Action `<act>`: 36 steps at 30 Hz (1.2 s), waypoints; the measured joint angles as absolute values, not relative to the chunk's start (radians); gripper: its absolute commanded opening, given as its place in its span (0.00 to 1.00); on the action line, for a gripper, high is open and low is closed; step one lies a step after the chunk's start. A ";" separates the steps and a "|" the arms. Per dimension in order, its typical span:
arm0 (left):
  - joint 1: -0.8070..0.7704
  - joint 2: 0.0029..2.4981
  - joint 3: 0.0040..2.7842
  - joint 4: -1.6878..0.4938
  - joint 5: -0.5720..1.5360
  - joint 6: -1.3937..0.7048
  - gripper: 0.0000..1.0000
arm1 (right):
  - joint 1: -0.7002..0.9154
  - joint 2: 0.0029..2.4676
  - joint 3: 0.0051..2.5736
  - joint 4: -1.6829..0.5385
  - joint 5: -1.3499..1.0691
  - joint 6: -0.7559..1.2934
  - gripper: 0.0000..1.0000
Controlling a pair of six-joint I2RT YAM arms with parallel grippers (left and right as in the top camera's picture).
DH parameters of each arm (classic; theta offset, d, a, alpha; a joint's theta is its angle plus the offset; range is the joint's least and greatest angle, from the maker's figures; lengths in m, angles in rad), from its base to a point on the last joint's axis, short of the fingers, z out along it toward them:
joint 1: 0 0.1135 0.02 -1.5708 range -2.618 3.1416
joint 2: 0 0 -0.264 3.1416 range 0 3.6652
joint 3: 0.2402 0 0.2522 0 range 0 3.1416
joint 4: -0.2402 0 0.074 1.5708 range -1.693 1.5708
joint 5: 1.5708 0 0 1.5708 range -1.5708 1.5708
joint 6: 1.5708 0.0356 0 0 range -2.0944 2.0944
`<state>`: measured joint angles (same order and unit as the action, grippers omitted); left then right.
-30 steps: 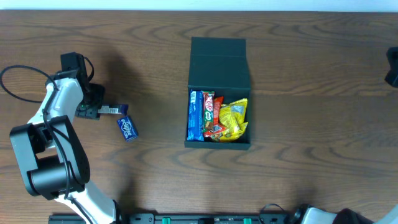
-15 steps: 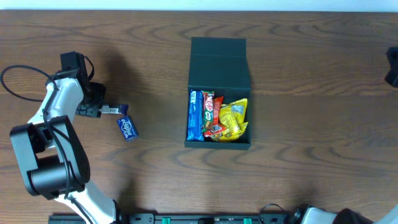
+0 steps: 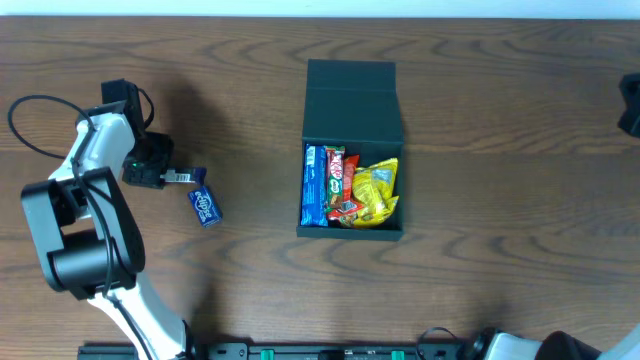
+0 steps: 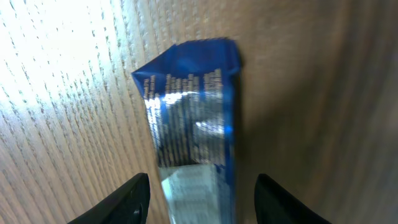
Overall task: Pack container
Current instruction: 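Return the left gripper and grasp the dark blue snack bar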
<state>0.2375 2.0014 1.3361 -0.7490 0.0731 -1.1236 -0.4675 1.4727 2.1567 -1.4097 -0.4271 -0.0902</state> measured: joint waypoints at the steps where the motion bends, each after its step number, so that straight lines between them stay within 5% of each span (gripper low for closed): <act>1: 0.237 2.009 1.337 -0.752 0.075 -1.122 0.55 | -0.467 1.473 2.157 -1.410 -0.427 -0.090 0.04; 5: 0.237 2.024 1.342 -0.758 0.076 -1.121 0.55 | -0.467 1.473 2.157 -1.409 -0.427 -0.090 0.04; 10: 0.237 2.024 1.345 -0.758 0.076 -1.114 0.34 | -0.467 1.473 2.157 -1.410 -0.427 -0.090 0.04; 23: 0.238 2.024 1.351 -0.768 0.075 -1.089 0.20 | -0.467 1.473 2.157 -1.409 -0.427 -0.090 0.04; 27: 0.238 2.028 1.411 -0.871 0.050 -1.039 0.06 | -0.467 1.473 2.157 -1.407 -0.427 -0.090 0.04; 36: 0.200 2.032 1.761 -1.108 -0.049 -0.869 0.06 | -0.467 1.473 2.157 -1.361 -0.427 -0.086 0.03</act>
